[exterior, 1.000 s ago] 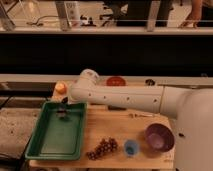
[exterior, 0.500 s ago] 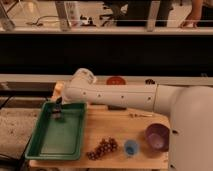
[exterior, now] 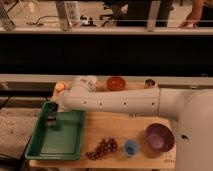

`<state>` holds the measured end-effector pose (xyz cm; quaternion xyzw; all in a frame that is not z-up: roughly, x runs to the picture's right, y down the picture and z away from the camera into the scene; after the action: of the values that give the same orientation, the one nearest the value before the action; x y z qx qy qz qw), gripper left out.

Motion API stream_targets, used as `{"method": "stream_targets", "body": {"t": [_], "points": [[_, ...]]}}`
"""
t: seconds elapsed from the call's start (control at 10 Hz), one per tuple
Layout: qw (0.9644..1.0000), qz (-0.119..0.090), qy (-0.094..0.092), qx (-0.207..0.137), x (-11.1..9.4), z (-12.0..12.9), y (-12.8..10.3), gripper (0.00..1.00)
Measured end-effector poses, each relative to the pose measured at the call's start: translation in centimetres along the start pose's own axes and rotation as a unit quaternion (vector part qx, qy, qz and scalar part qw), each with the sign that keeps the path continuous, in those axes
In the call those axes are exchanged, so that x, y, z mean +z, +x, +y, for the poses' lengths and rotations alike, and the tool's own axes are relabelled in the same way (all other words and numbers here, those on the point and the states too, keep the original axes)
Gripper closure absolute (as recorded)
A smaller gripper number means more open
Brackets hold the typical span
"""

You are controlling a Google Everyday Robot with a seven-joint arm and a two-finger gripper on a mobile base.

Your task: Wipe tray with brush

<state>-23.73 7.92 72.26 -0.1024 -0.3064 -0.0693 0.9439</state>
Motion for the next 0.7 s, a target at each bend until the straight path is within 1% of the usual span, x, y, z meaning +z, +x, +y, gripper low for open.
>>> {"method": "stream_targets", "body": {"t": [0.2,0.4,0.6,0.7], "points": [[0.9999,-0.005,-0.011,0.001,-0.2,2.7,-1.2,1.00],[0.9998,-0.004,-0.018,0.006,-0.7,4.9,-1.7,1.00],[0.9997,-0.004,-0.024,0.009,-1.4,6.5,-2.3,1.00],[0.9996,-0.004,-0.026,0.012,-2.0,7.4,-2.5,1.00]]}}
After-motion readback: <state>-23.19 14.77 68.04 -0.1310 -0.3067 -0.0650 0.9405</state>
